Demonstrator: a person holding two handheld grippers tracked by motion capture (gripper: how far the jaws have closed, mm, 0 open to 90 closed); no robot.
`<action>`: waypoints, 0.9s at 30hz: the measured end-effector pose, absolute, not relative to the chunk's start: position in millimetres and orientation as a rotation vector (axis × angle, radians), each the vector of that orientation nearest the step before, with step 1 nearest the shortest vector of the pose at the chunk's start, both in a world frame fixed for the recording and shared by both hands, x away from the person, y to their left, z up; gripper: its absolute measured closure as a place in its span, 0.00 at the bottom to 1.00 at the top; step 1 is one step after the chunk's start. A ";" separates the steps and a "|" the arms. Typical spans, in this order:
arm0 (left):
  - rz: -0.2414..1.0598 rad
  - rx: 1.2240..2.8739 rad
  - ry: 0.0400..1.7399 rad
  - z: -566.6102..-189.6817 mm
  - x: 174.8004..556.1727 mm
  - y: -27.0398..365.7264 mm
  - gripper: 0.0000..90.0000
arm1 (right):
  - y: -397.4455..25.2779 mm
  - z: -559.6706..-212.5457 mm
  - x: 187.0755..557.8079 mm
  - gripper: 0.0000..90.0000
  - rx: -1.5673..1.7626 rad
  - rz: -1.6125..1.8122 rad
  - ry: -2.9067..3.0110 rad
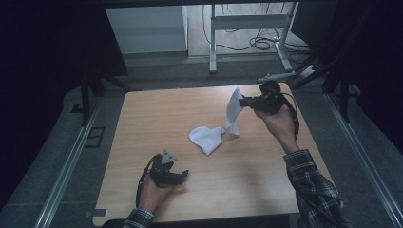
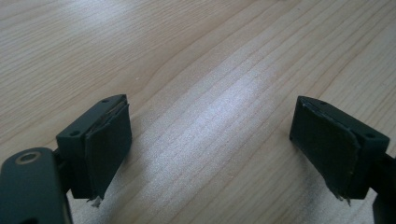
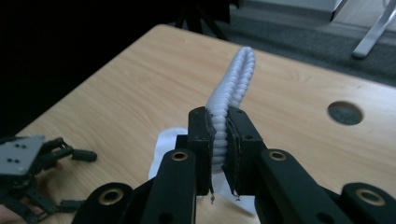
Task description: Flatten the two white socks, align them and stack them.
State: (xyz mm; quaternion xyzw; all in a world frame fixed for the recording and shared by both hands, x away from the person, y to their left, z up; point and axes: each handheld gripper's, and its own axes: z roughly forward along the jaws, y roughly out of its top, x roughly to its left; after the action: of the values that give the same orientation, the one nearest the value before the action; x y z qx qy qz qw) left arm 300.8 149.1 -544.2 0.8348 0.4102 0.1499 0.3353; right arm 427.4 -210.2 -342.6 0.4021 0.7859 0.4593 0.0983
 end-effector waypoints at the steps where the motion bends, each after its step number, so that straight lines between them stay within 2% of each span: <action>1: 0.391 2.178 1.070 -544.2 300.8 149.1 0.14 | -214.4 -337.2 425.5 0.89 1.191 1.367 2.309; 6: 0.391 2.177 1.070 -544.3 300.7 149.0 0.14 | -242.2 -334.1 420.9 0.89 1.243 1.328 2.260; 16: 0.388 2.178 1.071 -544.2 300.5 149.0 0.14 | -302.9 -395.6 420.2 0.89 1.422 1.144 2.242; 27: 0.386 2.171 1.078 -544.3 300.2 148.5 0.14 | -340.8 -451.7 407.6 0.88 1.521 0.990 2.236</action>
State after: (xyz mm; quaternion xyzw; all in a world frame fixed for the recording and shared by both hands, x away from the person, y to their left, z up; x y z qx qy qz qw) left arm 300.2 148.5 -544.3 0.8329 0.4136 0.1480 0.3367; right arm 407.6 -340.8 -451.7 0.5236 0.7697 0.3409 0.1307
